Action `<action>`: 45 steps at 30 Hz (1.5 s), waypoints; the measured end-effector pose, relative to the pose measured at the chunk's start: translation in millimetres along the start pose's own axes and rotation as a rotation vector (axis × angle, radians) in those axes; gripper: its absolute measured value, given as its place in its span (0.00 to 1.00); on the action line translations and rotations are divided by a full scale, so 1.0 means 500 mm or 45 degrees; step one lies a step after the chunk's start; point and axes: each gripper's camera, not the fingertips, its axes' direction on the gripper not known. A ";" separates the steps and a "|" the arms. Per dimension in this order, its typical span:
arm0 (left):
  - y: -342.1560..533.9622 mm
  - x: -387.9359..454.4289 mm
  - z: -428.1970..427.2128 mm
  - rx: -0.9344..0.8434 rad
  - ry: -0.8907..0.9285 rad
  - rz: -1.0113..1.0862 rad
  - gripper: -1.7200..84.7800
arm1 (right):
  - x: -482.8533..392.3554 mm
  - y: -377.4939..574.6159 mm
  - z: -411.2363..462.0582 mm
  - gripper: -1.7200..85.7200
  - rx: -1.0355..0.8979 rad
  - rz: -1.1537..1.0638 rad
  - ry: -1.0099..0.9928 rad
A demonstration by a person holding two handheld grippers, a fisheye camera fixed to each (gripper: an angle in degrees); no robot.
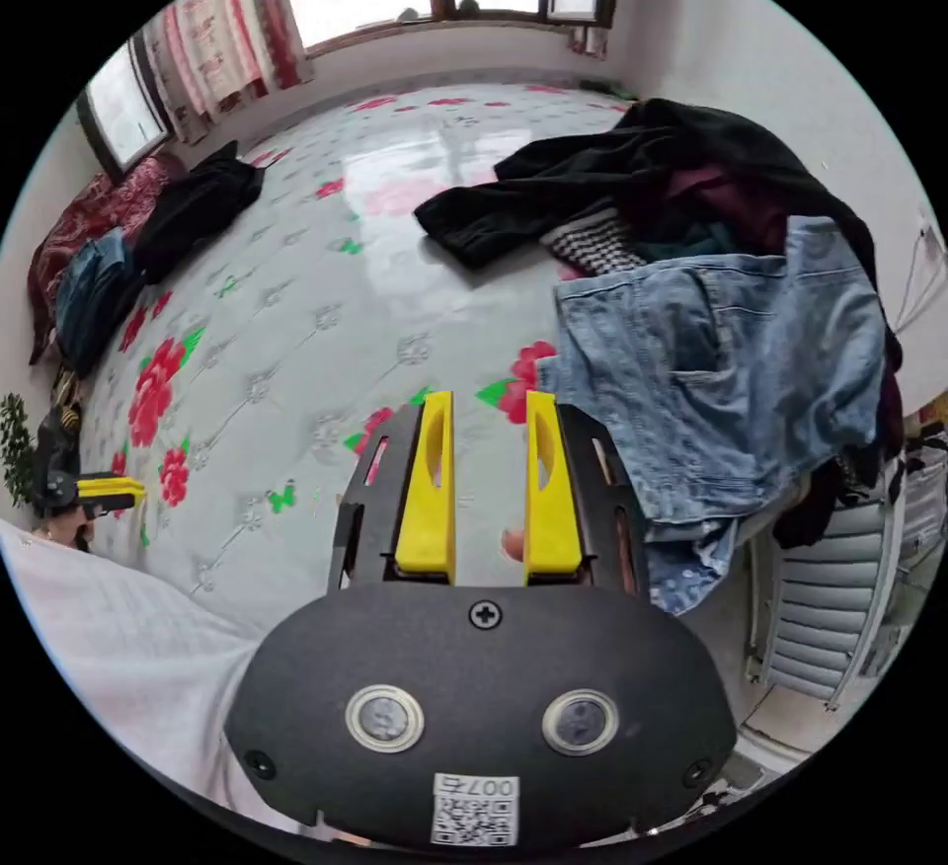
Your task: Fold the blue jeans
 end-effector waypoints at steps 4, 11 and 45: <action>0.003 0.010 0.001 -0.015 -0.039 0.002 0.07 | 0.105 0.021 0.068 0.12 -0.243 0.102 0.127; -0.002 0.001 0.004 -0.111 -0.037 -0.003 0.08 | 0.149 0.065 0.101 0.10 -0.202 0.177 -0.015; 0.606 -0.261 -0.198 0.926 0.369 -0.761 0.13 | -0.613 0.191 -0.308 0.04 -0.006 -1.517 -1.824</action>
